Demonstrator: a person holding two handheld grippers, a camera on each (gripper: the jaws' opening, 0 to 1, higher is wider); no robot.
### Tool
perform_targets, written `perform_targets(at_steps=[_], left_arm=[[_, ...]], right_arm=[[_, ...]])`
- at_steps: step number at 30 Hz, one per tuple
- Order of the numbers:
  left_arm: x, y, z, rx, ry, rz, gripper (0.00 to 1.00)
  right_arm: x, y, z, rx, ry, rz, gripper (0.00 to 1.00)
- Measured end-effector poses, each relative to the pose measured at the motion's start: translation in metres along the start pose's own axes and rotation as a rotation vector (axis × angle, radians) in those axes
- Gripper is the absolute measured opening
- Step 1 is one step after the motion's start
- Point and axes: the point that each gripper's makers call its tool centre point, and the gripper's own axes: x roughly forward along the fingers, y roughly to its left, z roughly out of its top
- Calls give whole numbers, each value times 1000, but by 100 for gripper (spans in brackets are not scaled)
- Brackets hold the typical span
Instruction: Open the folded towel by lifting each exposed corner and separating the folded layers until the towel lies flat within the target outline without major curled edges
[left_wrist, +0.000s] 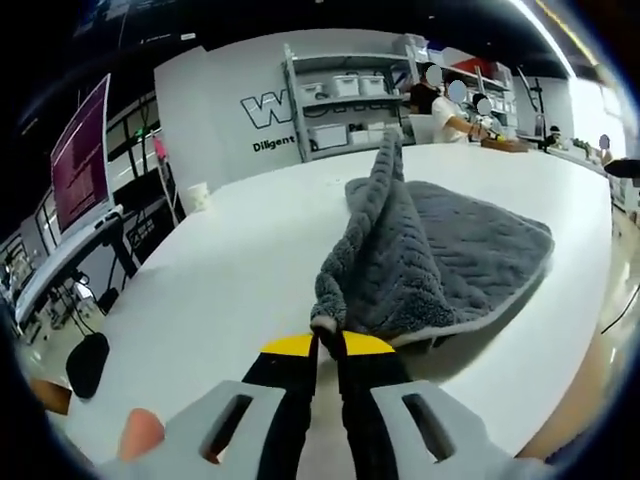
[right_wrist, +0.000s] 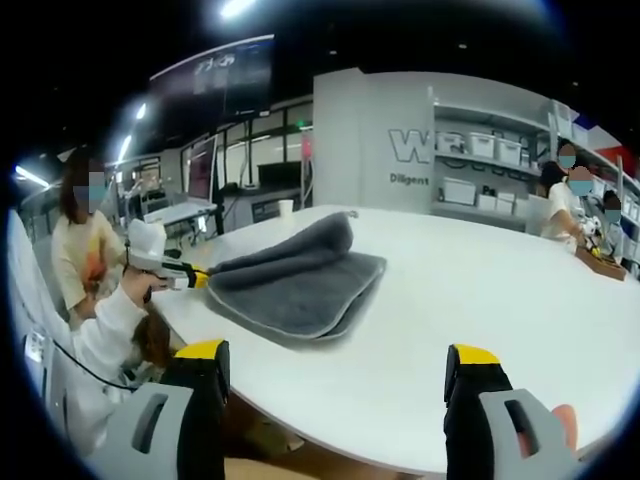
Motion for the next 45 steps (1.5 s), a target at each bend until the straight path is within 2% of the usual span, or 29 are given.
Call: perform_targets(at_steps=[6, 12, 17, 20, 23, 27, 33, 37, 41, 45], left_arm=[[-2, 0, 6, -44, -23, -5, 22], [-11, 4, 18, -37, -67, 24, 30], [-18, 3, 29, -51, -114, 11, 33], [-21, -4, 36, -58, -143, -27, 37], [-24, -14, 38, -49, -127, -70, 44], [-30, -28, 46, -30, -144, -126, 51], [-38, -45, 54, -42, -172, -212, 54], [-41, -48, 58, -42, -181, -226, 57], [-45, -53, 62, -67, -196, -254, 63], [-46, -57, 62, -53, -192, -263, 70]], right_arm=[[2, 2, -1, -3, 5, 3, 88], [3, 3, -2, -6, 10, 6, 88], [4, 4, -3, -6, 12, 6, 88], [5, 3, -3, -7, 16, 7, 88], [5, 3, -3, -7, 15, 7, 88], [5, 4, -3, -7, 15, 7, 88], [4, 4, -4, -7, 15, 6, 88], [4, 4, -4, -6, 14, 5, 88], [4, 4, -3, -6, 12, 4, 88], [4, 5, -3, -7, 11, 7, 88]])
